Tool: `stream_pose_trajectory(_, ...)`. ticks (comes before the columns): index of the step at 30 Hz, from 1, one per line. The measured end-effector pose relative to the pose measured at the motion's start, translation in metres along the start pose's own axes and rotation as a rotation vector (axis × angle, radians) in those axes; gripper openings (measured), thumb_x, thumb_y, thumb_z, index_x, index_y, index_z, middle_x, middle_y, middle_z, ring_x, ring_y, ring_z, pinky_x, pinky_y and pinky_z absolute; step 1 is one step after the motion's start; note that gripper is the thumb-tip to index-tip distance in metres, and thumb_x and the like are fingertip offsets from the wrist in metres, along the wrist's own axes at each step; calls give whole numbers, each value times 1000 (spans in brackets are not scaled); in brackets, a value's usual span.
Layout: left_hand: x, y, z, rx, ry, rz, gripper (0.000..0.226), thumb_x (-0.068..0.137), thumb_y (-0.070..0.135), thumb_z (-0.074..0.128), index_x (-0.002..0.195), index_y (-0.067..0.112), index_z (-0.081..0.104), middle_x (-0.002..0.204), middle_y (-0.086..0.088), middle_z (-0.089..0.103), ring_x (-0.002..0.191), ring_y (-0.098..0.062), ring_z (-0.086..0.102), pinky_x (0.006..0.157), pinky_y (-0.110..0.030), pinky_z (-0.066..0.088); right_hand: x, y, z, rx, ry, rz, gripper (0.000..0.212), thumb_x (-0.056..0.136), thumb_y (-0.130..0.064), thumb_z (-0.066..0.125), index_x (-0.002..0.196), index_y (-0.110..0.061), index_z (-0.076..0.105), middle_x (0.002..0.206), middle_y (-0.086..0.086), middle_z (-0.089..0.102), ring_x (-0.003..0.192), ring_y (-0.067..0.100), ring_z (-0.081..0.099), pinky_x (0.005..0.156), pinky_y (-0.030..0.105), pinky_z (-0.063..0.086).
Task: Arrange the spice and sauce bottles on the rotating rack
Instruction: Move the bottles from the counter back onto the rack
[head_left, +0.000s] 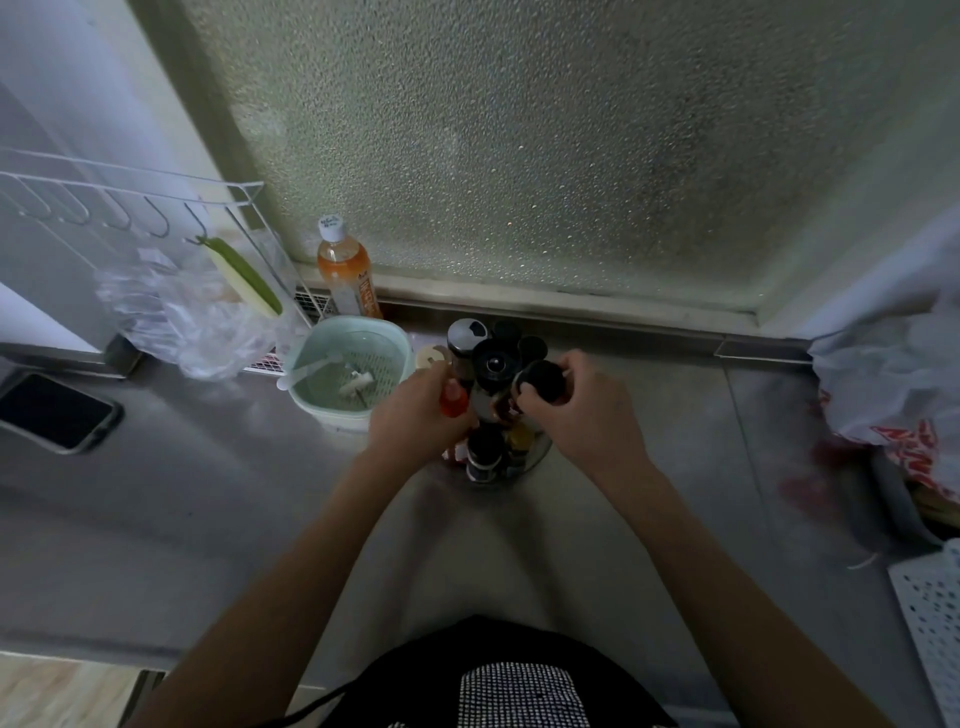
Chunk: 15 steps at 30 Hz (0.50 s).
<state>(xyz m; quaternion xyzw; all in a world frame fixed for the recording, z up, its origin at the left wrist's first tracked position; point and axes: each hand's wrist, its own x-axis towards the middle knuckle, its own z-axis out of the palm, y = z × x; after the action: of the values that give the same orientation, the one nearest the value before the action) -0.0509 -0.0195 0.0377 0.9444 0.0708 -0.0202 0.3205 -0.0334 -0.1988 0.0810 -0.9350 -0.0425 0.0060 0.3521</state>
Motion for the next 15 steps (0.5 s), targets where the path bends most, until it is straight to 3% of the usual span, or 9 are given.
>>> stream_pose_trajectory(2, -7, 4, -1, 95, 109, 85, 53, 75, 51, 59, 117, 21, 49, 115, -3, 57, 103, -26, 54, 79, -38, 46, -3, -6, 5, 43, -43, -42, 35, 74, -39, 69, 98, -16, 58, 87, 5, 69, 82, 24, 66, 72, 36, 54)
stream_pose_trajectory(4, -14, 9, 0, 183, 145, 220, 65, 69, 59, 47, 123, 21, 48, 119, -4, 54, 106, -27, 47, 85, -39, 43, -4, -11, 10, 84, -66, -87, 34, 74, -39, 69, 97, -16, 59, 86, 4, 68, 80, 21, 65, 72, 35, 54)
stream_pose_trajectory(6, -18, 14, 5, 202, 108, 258, 71, 64, 61, 40, 120, 20, 51, 117, -2, 56, 108, -28, 45, 88, -39, 39, -2, -16, 13, 118, -73, -143, 33, 75, -38, 70, 98, -16, 60, 84, -1, 65, 77, 15, 62, 67, 22, 50)
stream_pose_trajectory(8, -14, 18, 7, 60, 123, 175, 64, 62, 59, 40, 108, 17, 55, 107, -2, 60, 105, -28, 46, 85, -39, 36, 2, -23, 13, 141, -135, -181, 32, 78, -38, 69, 100, -16, 62, 83, -4, 63, 75, 10, 60, 65, 13, 44)
stream_pose_trajectory(10, -9, 18, 7, -123, 197, 104, 50, 64, 53, 46, 94, 14, 57, 95, -3, 63, 95, -27, 50, 81, -40, 41, 14, -24, 10, 193, -215, -179, 29, 82, -42, 65, 99, -17, 64, 80, -4, 66, 73, 10, 62, 69, 20, 48)
stream_pose_trajectory(12, -11, 17, 4, -340, 265, 38, 34, 71, 41, 59, 89, 12, 57, 89, -5, 64, 85, -25, 56, 75, -42, 48, 34, -16, -1, 245, -186, -80, 32, 88, -46, 56, 93, -16, 67, 71, -2, 67, 65, 11, 62, 73, 33, 54)
stream_pose_trajectory(14, -15, 16, 1, -460, 346, -18, 24, 73, 24, 69, 87, 9, 56, 85, -9, 64, 80, -26, 59, 70, -40, 49, 49, 0, -13, 180, -197, 18, 32, 90, -44, 54, 91, -14, 65, 72, 7, 68, 64, 19, 63, 74, 42, 57)
stream_pose_trajectory(15, -19, 16, 1, -458, 382, -32, 22, 72, 18, 71, 85, 8, 56, 84, -10, 64, 79, -27, 59, 69, -38, 47, 49, 7, -17, 102, -296, 52, 24, 89, -38, 57, 92, -14, 62, 76, 11, 68, 63, 21, 62, 71, 42, 57)
